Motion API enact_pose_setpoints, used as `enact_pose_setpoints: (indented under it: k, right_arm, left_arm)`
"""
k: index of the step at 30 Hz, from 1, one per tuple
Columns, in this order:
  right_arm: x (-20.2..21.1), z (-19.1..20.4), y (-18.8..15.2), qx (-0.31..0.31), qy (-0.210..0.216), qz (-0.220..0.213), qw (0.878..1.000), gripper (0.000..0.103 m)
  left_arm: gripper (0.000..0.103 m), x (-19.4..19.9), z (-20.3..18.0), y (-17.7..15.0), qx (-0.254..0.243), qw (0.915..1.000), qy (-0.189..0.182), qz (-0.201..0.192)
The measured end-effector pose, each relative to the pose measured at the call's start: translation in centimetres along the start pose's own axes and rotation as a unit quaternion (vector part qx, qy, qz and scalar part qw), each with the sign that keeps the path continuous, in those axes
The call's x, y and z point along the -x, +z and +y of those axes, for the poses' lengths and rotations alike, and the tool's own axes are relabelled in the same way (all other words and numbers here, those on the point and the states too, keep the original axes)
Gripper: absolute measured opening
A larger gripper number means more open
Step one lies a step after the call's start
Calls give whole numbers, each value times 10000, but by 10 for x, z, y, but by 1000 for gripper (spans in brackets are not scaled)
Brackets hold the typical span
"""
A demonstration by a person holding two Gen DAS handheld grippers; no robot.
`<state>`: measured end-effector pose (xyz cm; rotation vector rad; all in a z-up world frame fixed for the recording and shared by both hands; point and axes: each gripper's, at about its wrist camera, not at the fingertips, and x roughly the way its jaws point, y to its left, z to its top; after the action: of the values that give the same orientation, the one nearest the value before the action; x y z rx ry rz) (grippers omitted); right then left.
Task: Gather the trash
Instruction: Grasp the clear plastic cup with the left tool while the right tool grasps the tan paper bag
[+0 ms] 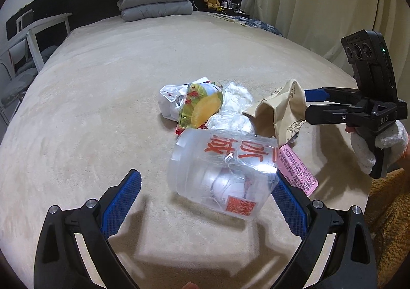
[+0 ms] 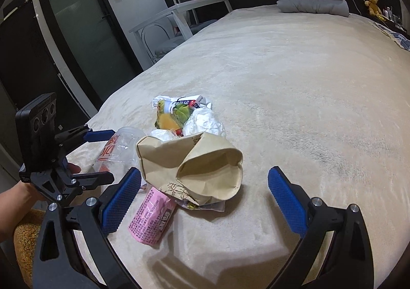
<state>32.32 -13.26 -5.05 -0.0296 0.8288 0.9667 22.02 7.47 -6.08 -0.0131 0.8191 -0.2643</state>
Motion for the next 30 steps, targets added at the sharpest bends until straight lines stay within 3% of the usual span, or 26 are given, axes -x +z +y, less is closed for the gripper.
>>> enact_pose_setpoints:
  k: [4,7,9,12,24,30]
  right_arm:
    - [-8,-4,3,-16,144,18,9999,96]
    - [-10,-5,3,4,226,95,9997,86]
    - [-11,-5,3,43,224,162,9996,70]
    - [-10,-3,2,75,129,193,9997,52]
    - [10,1,0,50,-11,-97,9999,51]
    - [31,7,-4,-121,-287,-347,9989,51]
  left_arm:
    - [96,-5,7,3,89,9999,-93,-50]
    - [95,-7,4,4,-1,9998,-160,-72]
    - [76,-8,2,5,-52,9997,-235,-43]
    - [70,-6,-1,6,-68,9996,-251,-66]
    - [68,16,4,4,119,9994,-95,-316]
    - [68,31,2,1,349,9986,-28,-408]
